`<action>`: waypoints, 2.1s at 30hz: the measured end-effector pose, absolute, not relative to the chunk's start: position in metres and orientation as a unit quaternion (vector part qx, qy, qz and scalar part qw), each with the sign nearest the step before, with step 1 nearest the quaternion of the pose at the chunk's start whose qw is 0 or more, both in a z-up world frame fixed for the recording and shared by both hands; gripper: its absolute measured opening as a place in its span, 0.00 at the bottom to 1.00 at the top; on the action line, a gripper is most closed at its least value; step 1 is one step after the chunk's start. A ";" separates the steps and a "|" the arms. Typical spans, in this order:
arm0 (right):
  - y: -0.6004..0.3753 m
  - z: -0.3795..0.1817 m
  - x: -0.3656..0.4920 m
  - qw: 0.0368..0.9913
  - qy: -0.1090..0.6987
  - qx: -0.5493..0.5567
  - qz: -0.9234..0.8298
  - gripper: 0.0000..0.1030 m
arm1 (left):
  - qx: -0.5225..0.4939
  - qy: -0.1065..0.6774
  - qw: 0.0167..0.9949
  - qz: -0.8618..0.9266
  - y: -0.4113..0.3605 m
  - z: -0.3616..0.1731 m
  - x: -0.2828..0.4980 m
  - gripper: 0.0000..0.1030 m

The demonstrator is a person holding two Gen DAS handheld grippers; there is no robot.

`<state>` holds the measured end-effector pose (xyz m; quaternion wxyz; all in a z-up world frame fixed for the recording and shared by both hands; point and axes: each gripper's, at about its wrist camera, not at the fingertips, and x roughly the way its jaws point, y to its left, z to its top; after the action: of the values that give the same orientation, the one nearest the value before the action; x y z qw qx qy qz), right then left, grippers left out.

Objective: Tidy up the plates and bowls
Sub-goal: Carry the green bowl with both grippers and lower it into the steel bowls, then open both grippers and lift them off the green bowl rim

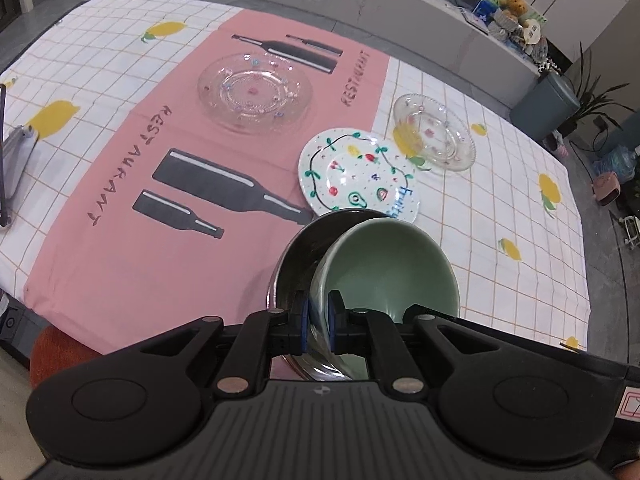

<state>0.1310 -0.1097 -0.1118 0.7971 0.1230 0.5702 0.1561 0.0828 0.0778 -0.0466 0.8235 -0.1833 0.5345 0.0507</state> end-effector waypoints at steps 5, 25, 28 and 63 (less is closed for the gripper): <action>-0.102 -0.120 0.136 0.795 0.574 0.101 0.168 0.06 | -0.161 0.541 0.824 0.051 0.077 -0.052 0.085 0.10; -0.088 -0.127 0.144 0.799 0.573 0.052 0.174 0.06 | -0.174 0.544 0.820 0.030 0.087 -0.051 0.089 0.14; -0.086 -0.127 0.144 0.799 0.574 0.047 0.172 0.06 | -0.169 0.537 0.826 0.027 0.087 -0.045 0.086 0.16; -0.156 -0.063 0.131 0.864 0.471 0.124 0.130 0.40 | -0.078 0.430 0.898 -0.054 0.050 -0.001 0.092 0.17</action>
<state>0.1309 -0.1563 -0.0626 0.8635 0.1240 0.4712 0.1303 0.0921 0.0496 -0.0009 0.8976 -0.0779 0.4305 -0.0545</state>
